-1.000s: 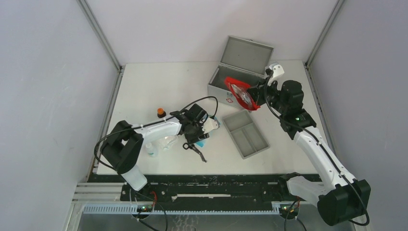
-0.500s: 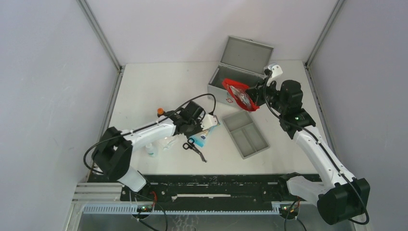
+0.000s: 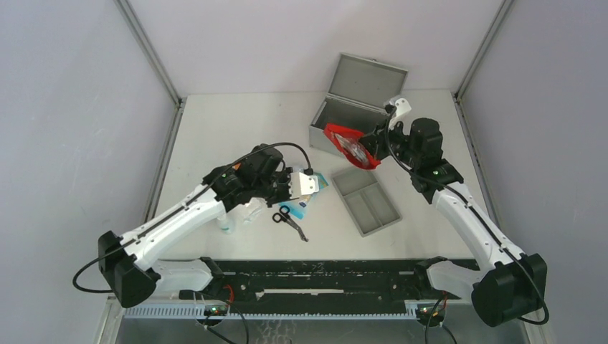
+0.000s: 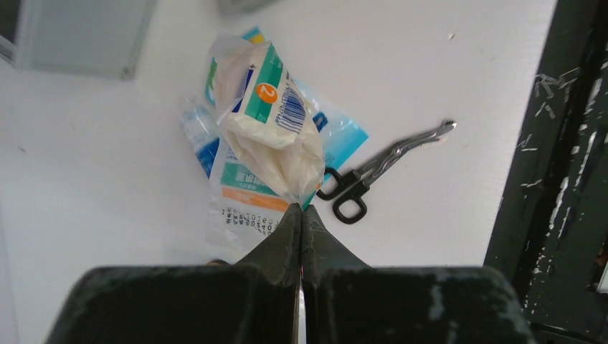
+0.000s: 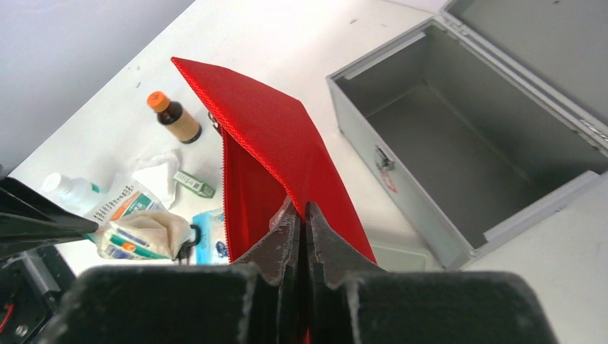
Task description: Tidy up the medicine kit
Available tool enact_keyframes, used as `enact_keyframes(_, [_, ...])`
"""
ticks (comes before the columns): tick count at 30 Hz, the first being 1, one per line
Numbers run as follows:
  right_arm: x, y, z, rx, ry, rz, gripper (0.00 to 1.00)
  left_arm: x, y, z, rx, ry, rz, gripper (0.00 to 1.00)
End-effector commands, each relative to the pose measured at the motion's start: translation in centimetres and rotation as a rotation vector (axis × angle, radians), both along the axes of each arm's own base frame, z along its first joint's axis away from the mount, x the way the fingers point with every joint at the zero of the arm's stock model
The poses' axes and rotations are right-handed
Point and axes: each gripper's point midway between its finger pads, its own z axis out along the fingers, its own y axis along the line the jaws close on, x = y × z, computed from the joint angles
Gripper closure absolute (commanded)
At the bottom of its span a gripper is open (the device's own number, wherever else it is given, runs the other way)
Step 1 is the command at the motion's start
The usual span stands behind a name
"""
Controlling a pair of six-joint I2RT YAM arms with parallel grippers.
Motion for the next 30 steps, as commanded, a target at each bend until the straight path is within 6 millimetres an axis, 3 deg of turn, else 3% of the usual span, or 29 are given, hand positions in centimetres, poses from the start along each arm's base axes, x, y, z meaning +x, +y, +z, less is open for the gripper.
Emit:
enact_keyframes(1, [-0.7,2.3,1.6,0.017,-0.074,0.1,1.0,-1.8,-2.6,6.7,-0.119,-0.112,-0.173,1.0])
enact_keyframes(7, [-2.2,4.8,1.1,0.0,-0.083,0.215,1.0,-3.2,-4.8,11.1,-0.142,-0.224,-0.298,1.0])
enact_keyframes(15, [-4.5,7.3,1.1,-0.013,-0.112,0.349,1.0,-2.6,-6.6,14.1,-0.074,-0.322,-0.38,1.0])
enact_keyframes(30, [-6.6,9.3,0.9,-0.027,-0.132,0.456,1.0,-1.3,-6.5,13.0,0.133,-0.33,-0.44,1.0])
